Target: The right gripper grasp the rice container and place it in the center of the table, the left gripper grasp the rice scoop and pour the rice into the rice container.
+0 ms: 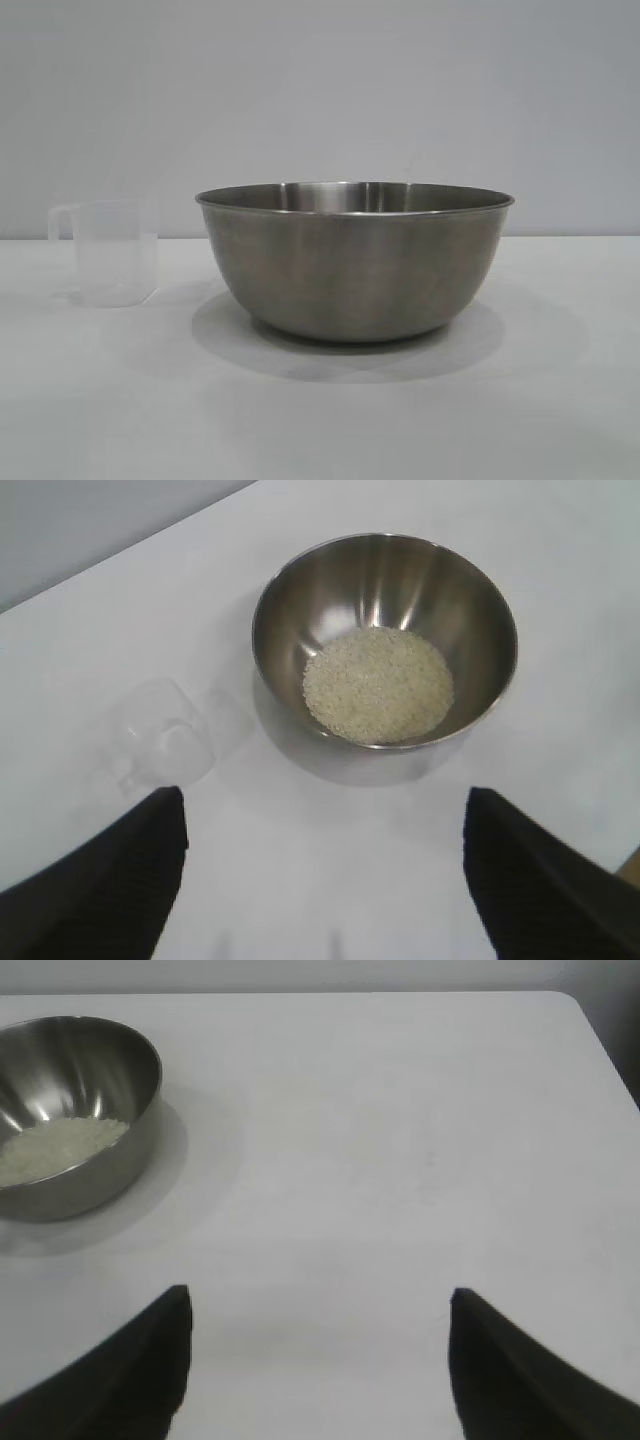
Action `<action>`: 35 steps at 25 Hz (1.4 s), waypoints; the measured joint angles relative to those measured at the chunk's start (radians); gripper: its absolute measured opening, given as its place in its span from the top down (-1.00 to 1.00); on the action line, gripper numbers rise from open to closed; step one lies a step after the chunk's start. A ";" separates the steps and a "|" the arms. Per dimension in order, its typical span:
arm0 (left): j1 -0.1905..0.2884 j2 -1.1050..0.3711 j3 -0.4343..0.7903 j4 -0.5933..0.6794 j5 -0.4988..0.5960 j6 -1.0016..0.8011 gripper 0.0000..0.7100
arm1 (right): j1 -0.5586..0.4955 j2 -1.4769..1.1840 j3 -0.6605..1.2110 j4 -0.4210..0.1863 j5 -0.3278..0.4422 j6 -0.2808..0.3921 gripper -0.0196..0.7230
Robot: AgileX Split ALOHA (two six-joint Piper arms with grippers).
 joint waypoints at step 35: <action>0.000 -0.522 0.437 0.189 0.017 -0.140 -0.43 | 0.000 0.000 0.000 0.000 0.000 -0.002 -0.28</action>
